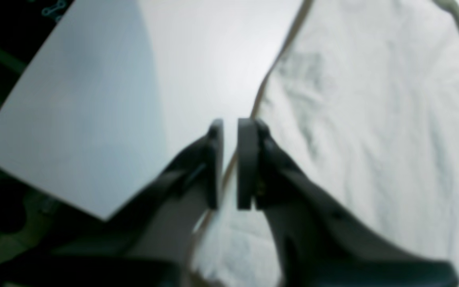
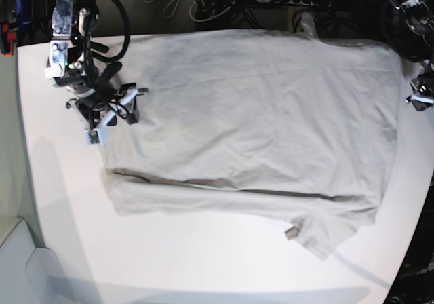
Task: Layout the t-shirt on the table in an organized manner, then fold the t-shirt properly
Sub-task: 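Move the left gripper over the shirt body near its side seam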
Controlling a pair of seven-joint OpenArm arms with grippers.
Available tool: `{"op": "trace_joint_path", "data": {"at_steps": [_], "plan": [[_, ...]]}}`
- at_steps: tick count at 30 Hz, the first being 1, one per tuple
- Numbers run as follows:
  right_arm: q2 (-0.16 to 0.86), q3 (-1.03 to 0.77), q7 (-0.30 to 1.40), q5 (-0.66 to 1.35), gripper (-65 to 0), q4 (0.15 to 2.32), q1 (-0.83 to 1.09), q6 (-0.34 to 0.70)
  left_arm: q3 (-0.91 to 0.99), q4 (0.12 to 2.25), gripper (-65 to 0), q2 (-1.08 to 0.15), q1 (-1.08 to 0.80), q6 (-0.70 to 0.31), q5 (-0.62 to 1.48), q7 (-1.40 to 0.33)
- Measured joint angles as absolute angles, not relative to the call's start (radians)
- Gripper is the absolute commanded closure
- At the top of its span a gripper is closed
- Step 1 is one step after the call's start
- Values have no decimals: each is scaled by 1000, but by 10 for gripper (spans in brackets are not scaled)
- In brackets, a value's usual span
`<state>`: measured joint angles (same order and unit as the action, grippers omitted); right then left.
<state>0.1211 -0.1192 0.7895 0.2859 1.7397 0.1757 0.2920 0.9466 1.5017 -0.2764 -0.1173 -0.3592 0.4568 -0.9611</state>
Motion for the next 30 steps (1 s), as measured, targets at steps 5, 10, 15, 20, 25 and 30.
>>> {"op": "trace_joint_path", "data": {"at_steps": [5, 10, 15, 20, 25, 30], "plan": [[118, -95, 788, 289, -313, 1740, 175, 292, 941, 1499, -410, -271, -116, -363, 457, -961], [119, -98, 789, 286, -313, 1738, 175, 292, 941, 1499, -521, -269, -117, -363, 458, -961], [119, -98, 789, 286, -313, 1738, 176, 292, 875, 1441, -521, -278, -107, -364, 458, -942], [119, -98, 789, 286, -312, 1738, 176, 292, 826, 1338, -521, -267, -86, -367, 459, -945], [119, -98, 789, 286, -312, 1738, 176, 292, 817, 1326, -496, -276, -72, -367, 458, -942], [119, -98, 789, 286, -312, 1738, 176, 292, 817, 1326, -149, -274, -72, -367, 458, -942]]}}
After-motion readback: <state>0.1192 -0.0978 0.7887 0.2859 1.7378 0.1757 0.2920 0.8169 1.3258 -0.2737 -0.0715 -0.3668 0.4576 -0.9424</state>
